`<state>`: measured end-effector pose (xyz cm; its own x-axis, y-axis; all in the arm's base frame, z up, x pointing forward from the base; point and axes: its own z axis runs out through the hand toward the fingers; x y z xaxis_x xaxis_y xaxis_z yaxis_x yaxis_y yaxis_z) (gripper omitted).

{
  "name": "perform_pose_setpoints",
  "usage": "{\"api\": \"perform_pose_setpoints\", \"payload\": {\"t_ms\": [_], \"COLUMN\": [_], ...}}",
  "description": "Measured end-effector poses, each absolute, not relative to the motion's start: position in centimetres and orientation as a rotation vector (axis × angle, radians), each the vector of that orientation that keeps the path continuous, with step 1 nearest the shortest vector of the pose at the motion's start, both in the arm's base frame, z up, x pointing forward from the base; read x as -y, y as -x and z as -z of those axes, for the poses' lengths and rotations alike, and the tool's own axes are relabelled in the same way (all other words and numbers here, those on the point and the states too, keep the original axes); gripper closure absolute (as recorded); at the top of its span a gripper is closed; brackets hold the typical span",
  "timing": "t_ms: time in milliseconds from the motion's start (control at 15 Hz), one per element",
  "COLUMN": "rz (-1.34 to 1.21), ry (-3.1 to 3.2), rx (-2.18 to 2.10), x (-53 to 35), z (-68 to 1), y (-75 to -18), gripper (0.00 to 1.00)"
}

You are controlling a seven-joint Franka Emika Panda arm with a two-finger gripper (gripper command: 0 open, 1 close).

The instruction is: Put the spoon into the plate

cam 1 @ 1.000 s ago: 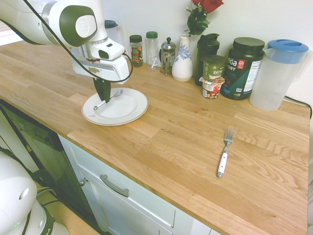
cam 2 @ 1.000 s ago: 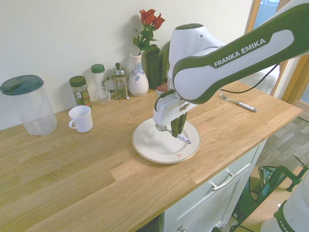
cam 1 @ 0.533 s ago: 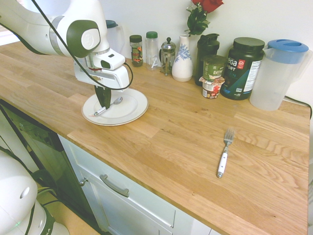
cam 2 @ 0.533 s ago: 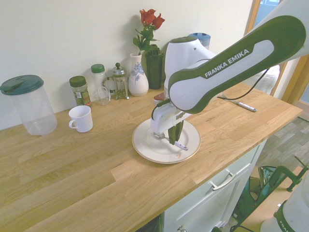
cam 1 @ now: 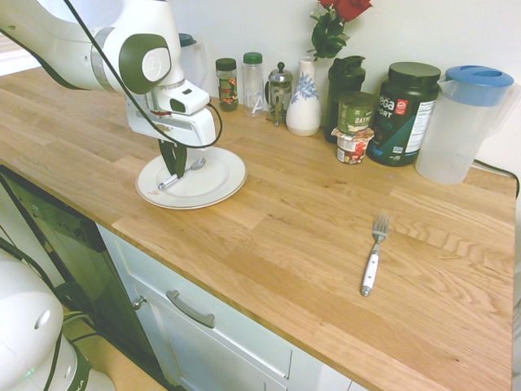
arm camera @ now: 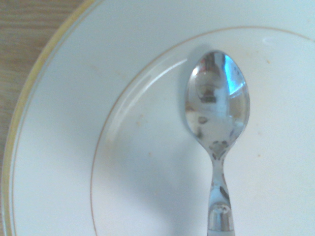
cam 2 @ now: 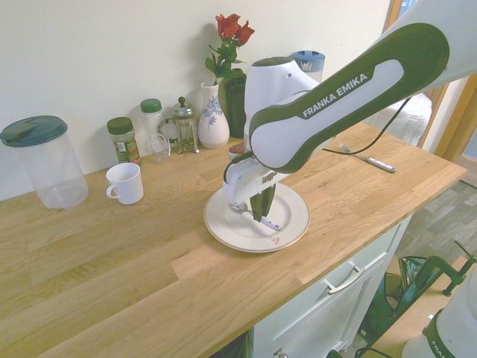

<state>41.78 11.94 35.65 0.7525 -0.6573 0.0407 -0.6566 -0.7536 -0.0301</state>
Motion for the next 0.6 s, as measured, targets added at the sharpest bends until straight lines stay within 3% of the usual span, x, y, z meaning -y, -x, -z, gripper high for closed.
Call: {"api": "perform_pose_setpoints", "payload": {"t_ms": [400, 600], "rz": [0.074, 0.059], "ry": [2.927, 2.902], "rx": [-1.140, -1.284], "x": [-10.7, -6.2], "z": [-36.6, -43.3], "y": [-42.1, -42.7], "gripper": [0.00, 0.00]}}
